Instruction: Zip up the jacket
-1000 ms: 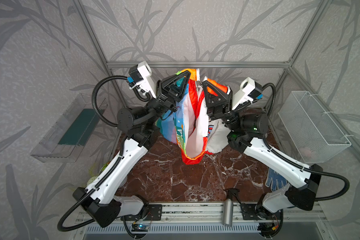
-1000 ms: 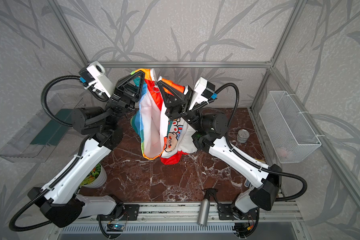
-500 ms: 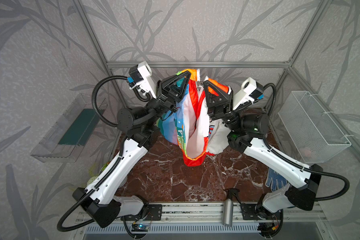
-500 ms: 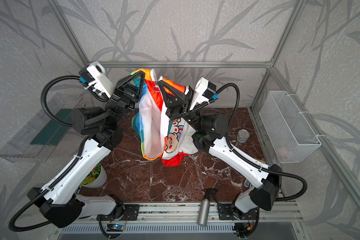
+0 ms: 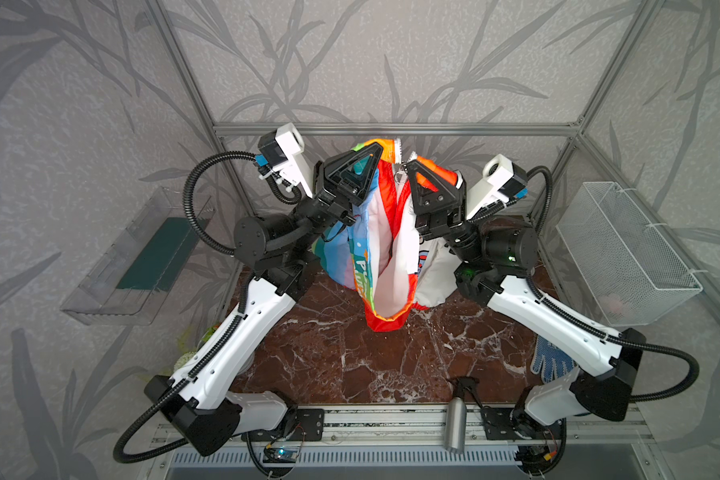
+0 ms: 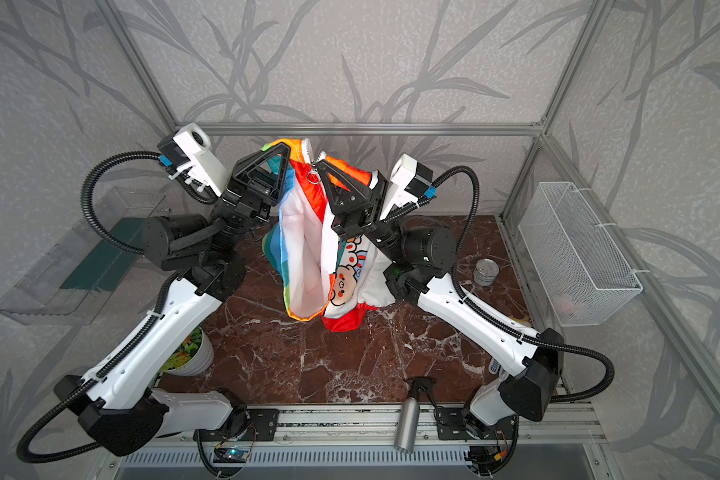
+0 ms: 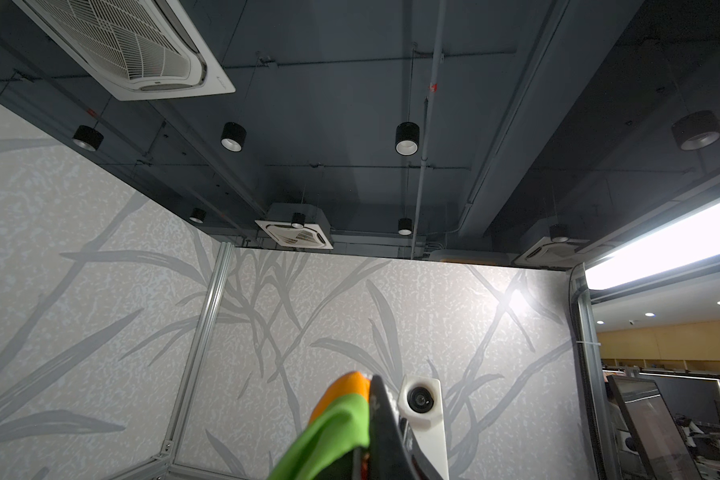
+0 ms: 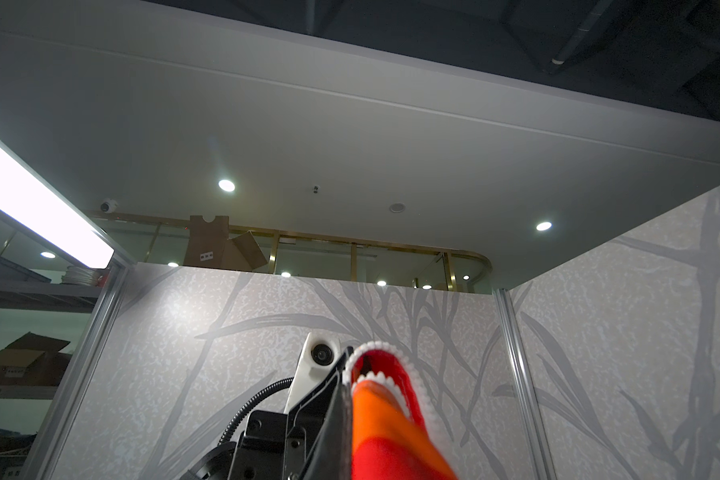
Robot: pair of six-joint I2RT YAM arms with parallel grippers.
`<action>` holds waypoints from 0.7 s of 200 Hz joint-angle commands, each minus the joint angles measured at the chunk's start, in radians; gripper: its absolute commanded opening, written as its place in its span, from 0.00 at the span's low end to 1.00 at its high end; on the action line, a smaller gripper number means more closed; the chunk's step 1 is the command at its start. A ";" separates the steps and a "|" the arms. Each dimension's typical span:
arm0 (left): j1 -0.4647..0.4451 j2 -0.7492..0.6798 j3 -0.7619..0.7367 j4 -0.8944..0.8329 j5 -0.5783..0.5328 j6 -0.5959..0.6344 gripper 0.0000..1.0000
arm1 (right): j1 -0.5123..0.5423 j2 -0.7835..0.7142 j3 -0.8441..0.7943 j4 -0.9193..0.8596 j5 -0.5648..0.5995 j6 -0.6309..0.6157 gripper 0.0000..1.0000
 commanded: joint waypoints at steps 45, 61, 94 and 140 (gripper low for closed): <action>-0.010 -0.025 0.021 0.030 0.004 0.018 0.00 | 0.006 -0.024 0.033 0.047 0.004 0.019 0.00; -0.012 -0.026 0.017 0.027 0.001 0.022 0.00 | 0.006 -0.024 0.036 0.048 0.002 0.023 0.00; -0.011 -0.026 0.014 0.024 0.001 0.026 0.00 | 0.006 -0.029 0.036 0.044 0.002 0.029 0.00; -0.011 -0.026 0.008 0.010 0.006 0.035 0.00 | 0.006 -0.029 0.045 0.033 0.000 0.034 0.00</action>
